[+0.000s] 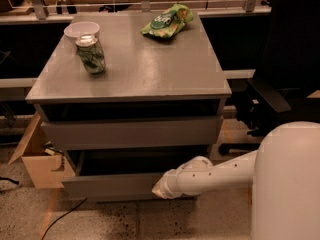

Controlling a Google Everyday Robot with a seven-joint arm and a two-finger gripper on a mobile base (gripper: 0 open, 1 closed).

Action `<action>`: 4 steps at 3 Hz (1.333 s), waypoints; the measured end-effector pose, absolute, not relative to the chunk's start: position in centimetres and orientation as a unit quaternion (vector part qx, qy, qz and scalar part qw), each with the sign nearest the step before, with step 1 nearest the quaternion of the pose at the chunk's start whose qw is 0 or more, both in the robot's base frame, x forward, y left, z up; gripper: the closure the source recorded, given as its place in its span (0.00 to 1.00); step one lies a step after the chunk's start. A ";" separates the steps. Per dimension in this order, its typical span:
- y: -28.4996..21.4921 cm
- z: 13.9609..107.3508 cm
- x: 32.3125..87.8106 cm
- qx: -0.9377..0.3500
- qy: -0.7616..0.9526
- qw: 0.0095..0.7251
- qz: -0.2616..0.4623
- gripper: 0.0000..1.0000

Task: Close middle drawer

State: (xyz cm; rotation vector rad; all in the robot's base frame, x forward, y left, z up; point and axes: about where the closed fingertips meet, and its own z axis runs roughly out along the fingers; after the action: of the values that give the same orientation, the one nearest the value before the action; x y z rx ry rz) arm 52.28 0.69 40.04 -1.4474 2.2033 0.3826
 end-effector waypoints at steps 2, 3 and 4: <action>2.9 41.7 56.6 -0.561 0.770 0.279 0.120 1.00; 3.6 41.3 58.5 -0.565 0.764 0.288 0.115 1.00; 4.3 40.9 59.8 -0.569 0.761 0.292 0.112 1.00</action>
Offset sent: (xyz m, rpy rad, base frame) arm 0.0760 0.0318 0.0210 0.0074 -0.1726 0.0913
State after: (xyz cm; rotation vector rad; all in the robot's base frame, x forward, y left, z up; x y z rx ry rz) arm 59.83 4.31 40.85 -1.5152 2.0268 0.2990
